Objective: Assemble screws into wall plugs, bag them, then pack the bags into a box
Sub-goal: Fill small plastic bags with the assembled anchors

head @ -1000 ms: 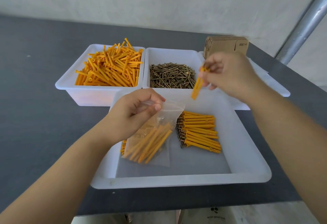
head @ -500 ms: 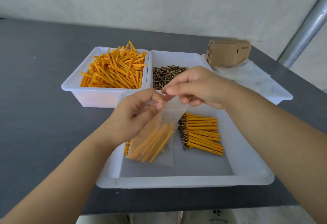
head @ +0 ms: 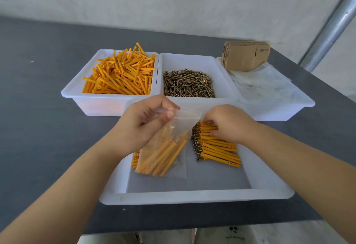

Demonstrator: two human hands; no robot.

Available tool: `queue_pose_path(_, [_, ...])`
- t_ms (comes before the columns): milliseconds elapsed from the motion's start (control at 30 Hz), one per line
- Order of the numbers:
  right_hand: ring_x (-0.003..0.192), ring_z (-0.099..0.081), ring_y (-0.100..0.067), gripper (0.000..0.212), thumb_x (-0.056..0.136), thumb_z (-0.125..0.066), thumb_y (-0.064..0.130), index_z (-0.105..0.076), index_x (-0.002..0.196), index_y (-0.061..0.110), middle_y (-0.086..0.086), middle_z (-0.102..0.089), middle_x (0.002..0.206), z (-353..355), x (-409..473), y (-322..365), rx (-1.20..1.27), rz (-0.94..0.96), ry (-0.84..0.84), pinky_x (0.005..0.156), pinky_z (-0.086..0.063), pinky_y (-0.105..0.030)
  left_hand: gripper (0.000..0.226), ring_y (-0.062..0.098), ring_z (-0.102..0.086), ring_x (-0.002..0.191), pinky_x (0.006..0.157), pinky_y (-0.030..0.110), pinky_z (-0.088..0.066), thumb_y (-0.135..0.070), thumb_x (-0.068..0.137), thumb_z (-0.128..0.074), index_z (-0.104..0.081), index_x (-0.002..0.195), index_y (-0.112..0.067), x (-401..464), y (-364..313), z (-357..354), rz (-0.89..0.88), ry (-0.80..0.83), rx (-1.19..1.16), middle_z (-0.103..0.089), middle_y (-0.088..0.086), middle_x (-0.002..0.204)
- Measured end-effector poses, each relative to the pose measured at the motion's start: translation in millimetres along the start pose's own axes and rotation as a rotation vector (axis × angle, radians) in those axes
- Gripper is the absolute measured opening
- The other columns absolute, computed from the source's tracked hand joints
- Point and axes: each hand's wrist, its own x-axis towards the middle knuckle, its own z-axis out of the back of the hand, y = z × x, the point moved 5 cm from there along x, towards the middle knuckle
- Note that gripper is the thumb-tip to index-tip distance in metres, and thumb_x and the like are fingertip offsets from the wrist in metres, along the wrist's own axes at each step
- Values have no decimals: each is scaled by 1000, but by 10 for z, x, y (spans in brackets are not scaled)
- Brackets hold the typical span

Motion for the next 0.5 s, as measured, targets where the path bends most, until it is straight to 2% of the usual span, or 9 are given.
queue_pose_path(267, [87,-52,-18,19,84,-72,28,-61,99,21,0,-61,97,-43,40,0,56,-24,-52,68,-37,-29,19,14,-64,100,89,22,-48,-11,95,-54,-66,101,2,12,-3,-21,6,9,5,-70,5,107])
queue_pose_path(400, [92,-57,-20,21,86,-71,27,-63,105,25,3,-61,95,-52,36,6,80,9,-31,71,-42,-30,18,13,-64,101,89,22,-48,-11,95,-55,-66,101,2,7,2,-22,11,15,21,-70,4,106])
queue_pose_path(500, [86,-54,-19,12,87,-68,25,-56,90,28,4,-55,87,-58,45,22,62,28,-6,68,-37,-29,18,13,-64,100,88,23,-49,-13,95,-54,-66,100,1,5,-4,-25,17,14,14,-70,4,107])
